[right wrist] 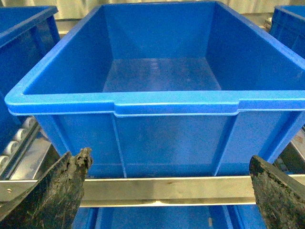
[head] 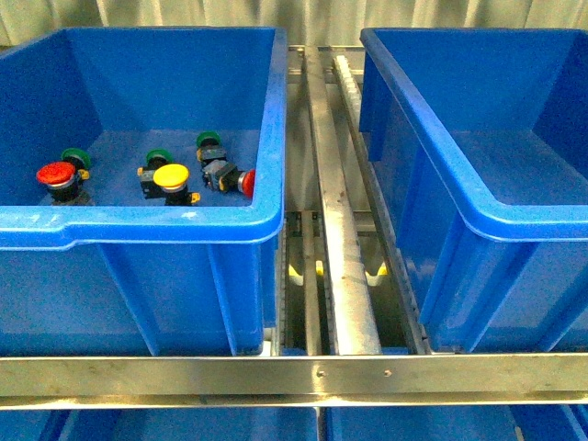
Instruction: Pick red and yellow buttons and place in box
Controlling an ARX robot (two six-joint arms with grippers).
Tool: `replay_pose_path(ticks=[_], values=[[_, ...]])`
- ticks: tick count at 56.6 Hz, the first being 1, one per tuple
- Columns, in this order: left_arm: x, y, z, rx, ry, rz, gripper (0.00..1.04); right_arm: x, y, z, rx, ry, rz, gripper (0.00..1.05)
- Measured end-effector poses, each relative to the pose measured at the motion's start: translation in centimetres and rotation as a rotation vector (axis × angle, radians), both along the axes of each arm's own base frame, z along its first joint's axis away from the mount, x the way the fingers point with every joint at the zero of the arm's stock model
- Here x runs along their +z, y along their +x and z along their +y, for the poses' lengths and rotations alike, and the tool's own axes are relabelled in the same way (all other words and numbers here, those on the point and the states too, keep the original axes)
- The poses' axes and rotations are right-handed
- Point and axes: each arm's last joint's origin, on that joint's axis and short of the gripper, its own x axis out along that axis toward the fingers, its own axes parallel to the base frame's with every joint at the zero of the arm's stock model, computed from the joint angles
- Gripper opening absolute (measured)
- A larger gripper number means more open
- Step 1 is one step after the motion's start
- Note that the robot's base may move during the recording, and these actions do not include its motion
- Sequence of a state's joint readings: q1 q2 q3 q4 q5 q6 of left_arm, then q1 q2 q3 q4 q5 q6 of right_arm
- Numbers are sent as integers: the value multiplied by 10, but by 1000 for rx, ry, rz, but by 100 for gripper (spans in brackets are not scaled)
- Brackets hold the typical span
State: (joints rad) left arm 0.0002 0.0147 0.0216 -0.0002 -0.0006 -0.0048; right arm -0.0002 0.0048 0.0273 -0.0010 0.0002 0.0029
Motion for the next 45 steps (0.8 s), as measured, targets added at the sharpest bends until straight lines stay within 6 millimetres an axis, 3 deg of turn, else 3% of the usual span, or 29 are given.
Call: replay_pose_path(ticks=[45], values=[[0, 0, 0, 0, 0, 0, 97, 0, 0, 0, 0, 0, 0, 99]])
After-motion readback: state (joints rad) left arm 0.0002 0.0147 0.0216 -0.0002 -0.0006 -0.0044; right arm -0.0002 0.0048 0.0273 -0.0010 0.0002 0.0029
